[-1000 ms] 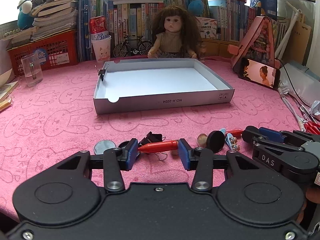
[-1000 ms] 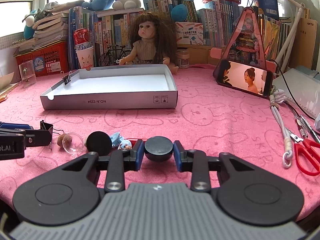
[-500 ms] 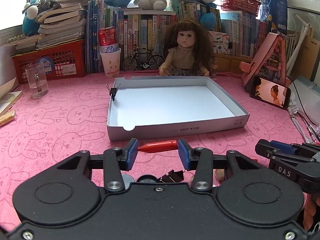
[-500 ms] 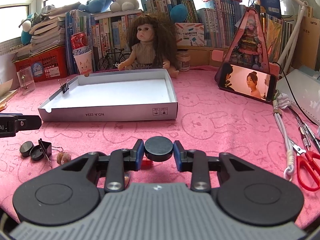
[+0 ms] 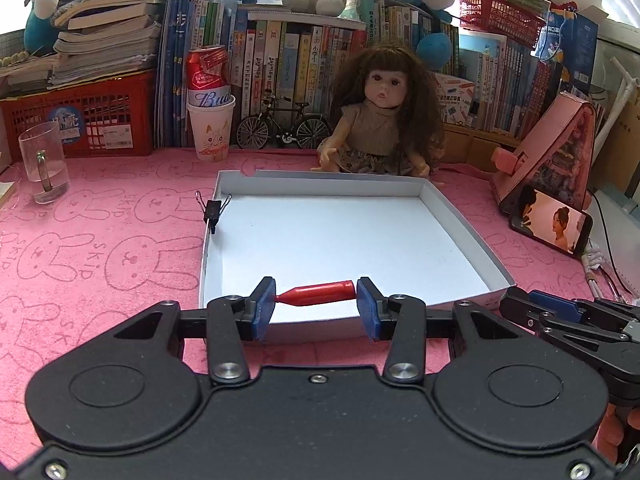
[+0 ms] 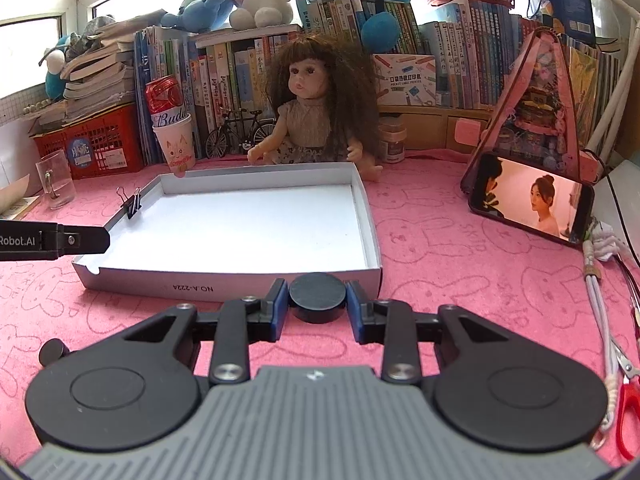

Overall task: Organize rigid objects
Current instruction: 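Carry the red cylinder and black disc over the white tray with both tools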

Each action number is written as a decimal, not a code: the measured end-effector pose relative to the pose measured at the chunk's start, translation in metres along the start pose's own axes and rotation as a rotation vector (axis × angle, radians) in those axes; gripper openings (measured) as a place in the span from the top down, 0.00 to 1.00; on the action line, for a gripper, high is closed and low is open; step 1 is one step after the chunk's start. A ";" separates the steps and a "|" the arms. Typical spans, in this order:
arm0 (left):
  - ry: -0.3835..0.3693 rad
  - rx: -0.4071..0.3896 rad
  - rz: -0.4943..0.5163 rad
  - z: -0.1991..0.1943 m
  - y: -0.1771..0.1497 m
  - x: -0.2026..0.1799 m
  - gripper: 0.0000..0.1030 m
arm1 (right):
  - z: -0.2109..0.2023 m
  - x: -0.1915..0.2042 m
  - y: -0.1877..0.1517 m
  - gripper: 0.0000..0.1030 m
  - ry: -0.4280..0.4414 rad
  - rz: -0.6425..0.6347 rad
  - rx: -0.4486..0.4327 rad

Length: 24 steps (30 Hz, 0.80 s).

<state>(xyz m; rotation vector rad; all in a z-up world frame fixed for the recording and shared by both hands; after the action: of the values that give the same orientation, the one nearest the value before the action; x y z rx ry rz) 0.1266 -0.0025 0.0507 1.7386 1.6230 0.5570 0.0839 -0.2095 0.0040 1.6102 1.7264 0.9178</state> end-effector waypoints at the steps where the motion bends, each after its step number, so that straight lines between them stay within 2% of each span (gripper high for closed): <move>1: -0.002 0.009 -0.004 0.004 0.003 0.001 0.60 | 0.003 0.001 0.004 0.64 0.005 -0.004 0.002; 6: -0.007 0.041 -0.018 0.031 0.015 0.011 0.60 | 0.020 0.005 0.019 0.64 0.015 -0.033 0.018; 13: 0.025 0.072 -0.024 0.069 0.026 0.022 0.60 | 0.051 0.004 0.038 0.64 0.049 -0.015 0.047; 24: 0.006 0.062 0.055 0.108 0.034 0.012 0.60 | 0.096 0.007 0.050 0.64 0.050 0.017 0.082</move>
<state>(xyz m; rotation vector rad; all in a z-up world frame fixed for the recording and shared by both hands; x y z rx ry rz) 0.2285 -0.0107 0.0004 1.8330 1.6171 0.5433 0.1902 -0.1934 -0.0114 1.6700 1.8077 0.9134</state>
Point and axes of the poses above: each gripper's, at about its wrist camera, not at the fingertips, and z roughly the way its jaws point, x to its left, y to its top, the point moved 3 cm from there along z, roughly the way its jaws point, and after that the axes turned 6 degrees about x, right-handed, at the moved point
